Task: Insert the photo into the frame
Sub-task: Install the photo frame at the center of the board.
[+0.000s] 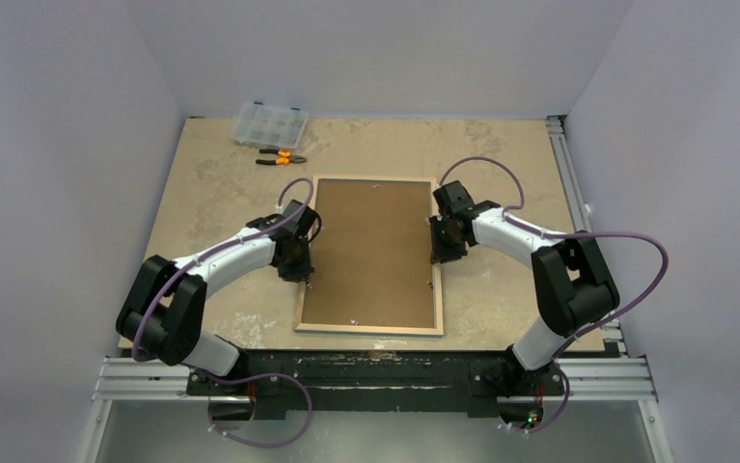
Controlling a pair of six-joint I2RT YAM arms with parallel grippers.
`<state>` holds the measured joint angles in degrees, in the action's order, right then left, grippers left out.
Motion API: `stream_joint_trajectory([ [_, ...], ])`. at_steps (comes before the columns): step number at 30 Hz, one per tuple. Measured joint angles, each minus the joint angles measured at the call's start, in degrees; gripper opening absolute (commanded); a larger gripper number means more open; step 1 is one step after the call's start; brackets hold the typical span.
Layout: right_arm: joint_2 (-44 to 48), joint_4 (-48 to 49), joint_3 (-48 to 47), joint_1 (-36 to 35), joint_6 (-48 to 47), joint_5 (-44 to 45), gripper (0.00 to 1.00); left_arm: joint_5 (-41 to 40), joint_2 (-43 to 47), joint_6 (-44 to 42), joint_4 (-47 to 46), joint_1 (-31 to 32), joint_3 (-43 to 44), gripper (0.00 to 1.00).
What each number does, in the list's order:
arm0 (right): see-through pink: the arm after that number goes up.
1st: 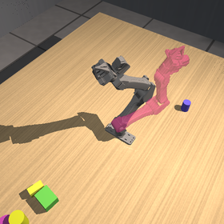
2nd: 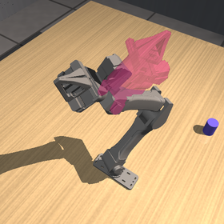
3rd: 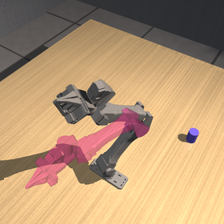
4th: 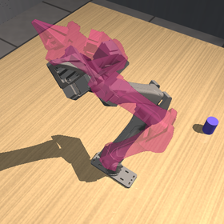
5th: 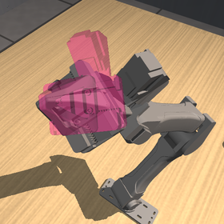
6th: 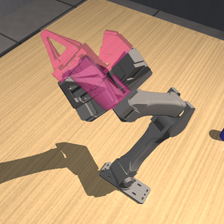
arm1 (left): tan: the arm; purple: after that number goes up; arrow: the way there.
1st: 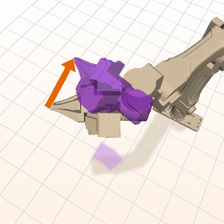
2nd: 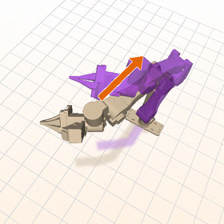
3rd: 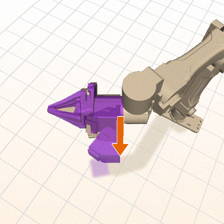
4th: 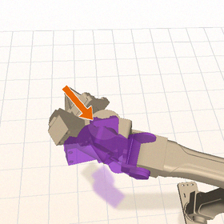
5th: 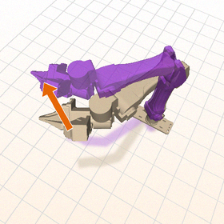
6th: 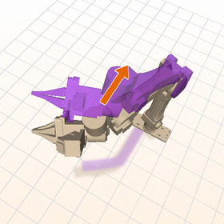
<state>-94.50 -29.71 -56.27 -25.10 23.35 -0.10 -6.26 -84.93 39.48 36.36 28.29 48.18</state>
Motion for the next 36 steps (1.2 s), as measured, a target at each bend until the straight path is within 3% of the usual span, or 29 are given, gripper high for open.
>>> stream_joint_trajectory([
  [2,0.0,0.4,0.1,0.1,-0.2,-0.8,0.43,0.3,0.0,-0.2,-0.1,0.0,0.0,0.05],
  [7,0.5,2.2,1.2,0.0,-0.9,-2.5,0.67,0.9,0.3,-0.5,-0.4,-0.2,-0.3,0.47],
  [11,2.3,2.2,2.6,-0.6,-1.0,-3.7,0.75,2.9,0.8,0.0,-1.9,-0.9,-1.3,0.69],
  [16,4.8,0.2,4.9,-0.8,-1.1,-4.1,0.76,6.0,2.4,0.4,-3.0,-2.5,-3.1,0.78],
  [30,6.9,-2.9,7.1,-3.7,-1.8,-3.9,0.54,12.7,4.7,0.4,-6.1,-5.4,-5.0,0.79],
  [34,6.8,-3.0,7.1,-5.6,-1.5,-3.9,0.4,13.3,4.4,0.4,-6.5,-5.5,-5.0,0.78],
  [36,6.8,-2.8,7.1,-5.9,-1.4,-3.7,0.25,13.5,4.2,0.4,-6.7,-5.5,-5.0,0.78],
])
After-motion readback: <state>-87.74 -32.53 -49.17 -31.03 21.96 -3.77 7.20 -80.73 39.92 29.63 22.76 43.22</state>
